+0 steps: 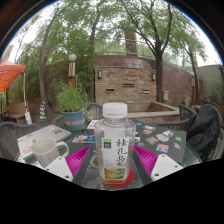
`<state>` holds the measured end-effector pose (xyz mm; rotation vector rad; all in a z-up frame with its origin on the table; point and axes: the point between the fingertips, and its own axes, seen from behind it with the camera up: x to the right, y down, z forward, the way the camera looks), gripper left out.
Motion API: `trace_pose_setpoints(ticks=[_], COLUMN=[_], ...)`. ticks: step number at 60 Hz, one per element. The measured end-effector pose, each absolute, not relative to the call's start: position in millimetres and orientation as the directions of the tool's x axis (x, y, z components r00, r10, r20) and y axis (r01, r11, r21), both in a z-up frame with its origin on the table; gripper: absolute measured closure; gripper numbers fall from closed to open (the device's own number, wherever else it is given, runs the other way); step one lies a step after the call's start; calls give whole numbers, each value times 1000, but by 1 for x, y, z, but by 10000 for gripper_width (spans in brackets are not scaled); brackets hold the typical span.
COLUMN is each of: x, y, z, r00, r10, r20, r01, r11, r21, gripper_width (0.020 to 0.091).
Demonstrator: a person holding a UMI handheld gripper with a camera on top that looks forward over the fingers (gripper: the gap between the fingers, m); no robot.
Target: Pour water
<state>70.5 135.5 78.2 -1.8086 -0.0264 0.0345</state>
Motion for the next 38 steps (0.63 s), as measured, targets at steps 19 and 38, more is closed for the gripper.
trace_pose_setpoints(ticks=[19,38], x=[59,-55], y=[-1,-177], z=[126,226], r00=[978,941], r10=[-195,-241], r20=[-75,-238], r01=[-156,-334], r11=[-439,-544], r21=[-885,-770], gripper_width=[276,277])
